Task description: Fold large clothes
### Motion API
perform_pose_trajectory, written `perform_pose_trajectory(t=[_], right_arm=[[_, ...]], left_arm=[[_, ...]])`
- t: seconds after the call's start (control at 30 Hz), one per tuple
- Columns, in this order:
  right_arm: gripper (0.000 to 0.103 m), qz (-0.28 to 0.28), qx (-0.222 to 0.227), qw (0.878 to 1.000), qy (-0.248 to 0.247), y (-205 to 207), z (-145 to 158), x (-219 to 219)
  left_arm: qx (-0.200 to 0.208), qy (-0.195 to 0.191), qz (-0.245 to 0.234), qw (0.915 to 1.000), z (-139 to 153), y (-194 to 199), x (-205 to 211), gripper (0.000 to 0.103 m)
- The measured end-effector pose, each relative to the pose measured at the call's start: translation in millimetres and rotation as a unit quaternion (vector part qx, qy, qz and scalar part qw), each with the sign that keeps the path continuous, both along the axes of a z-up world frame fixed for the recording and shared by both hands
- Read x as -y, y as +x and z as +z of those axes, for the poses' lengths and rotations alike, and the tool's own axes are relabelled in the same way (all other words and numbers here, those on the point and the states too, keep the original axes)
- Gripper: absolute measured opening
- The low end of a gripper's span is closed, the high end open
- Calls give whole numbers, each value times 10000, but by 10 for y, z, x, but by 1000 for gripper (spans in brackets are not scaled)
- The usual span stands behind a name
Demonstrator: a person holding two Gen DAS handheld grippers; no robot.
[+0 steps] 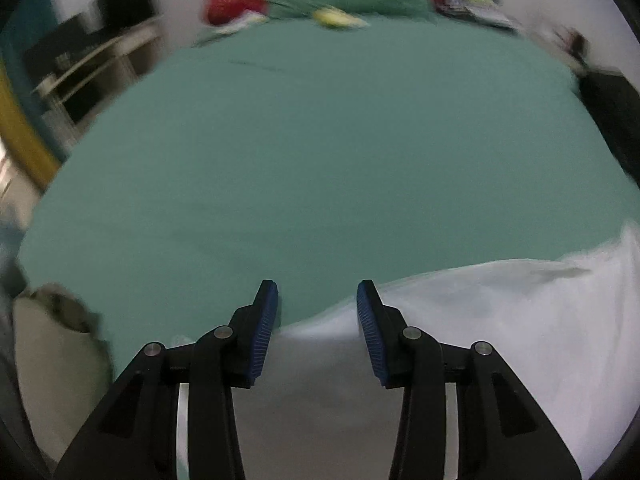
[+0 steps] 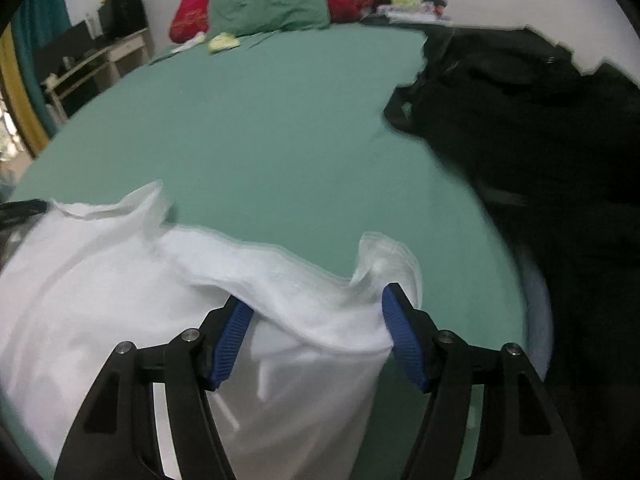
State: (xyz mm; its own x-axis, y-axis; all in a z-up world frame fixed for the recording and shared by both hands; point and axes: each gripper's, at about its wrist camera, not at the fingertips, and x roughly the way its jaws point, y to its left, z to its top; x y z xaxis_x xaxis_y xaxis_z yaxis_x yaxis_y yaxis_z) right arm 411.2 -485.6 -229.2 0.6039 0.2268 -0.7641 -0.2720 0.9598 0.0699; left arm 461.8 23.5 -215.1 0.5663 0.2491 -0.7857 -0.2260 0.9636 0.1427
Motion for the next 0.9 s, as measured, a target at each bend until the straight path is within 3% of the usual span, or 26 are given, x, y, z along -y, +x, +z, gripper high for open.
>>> perform_pose_trajectory(t=[0.1, 0.2, 0.27, 0.37, 0.47, 0.57, 0.63, 0.7, 0.8, 0.83, 0.9], right_arm=[[67, -352, 217, 9989, -219, 189, 64, 61], [67, -565, 509, 9969, -215, 193, 215, 142], [68, -544, 412, 9977, -46, 137, 279, 194], [69, -381, 55, 9964, 759, 7, 339, 248], [69, 273, -437, 9877, 1477, -91, 291, 111], [69, 829, -1029, 9854, 1076, -47, 31, -207], [69, 775, -714, 9910, 826, 37, 8, -296], [69, 560, -630, 9944, 637, 188, 43, -321], [69, -99, -202, 9993, -315, 319, 42, -243], [69, -346, -123, 9984, -428, 285, 60, -159], [69, -559, -90, 9984, 49, 82, 186, 57]], left_arm=[[287, -6, 378, 9989, 149, -110, -282, 44], [338, -148, 281, 9989, 296, -331, -444, 46], [260, -203, 136, 9994, 325, -443, -470, 47], [-41, -441, 8, 9990, 300, -662, -420, 48], [-259, -664, -6, 9975, 164, -906, -401, 52], [-510, -904, 2, 9946, -47, -1034, -374, 52], [-658, -1026, 103, 9925, -197, -1074, -374, 52], [-543, -1031, 164, 9931, -220, -1123, -371, 54], [-471, -937, 263, 9941, -225, -1204, -311, 55], [-465, -991, 282, 9936, -207, -1240, -296, 55], [-342, -1168, 277, 9922, -155, -1362, -266, 55]])
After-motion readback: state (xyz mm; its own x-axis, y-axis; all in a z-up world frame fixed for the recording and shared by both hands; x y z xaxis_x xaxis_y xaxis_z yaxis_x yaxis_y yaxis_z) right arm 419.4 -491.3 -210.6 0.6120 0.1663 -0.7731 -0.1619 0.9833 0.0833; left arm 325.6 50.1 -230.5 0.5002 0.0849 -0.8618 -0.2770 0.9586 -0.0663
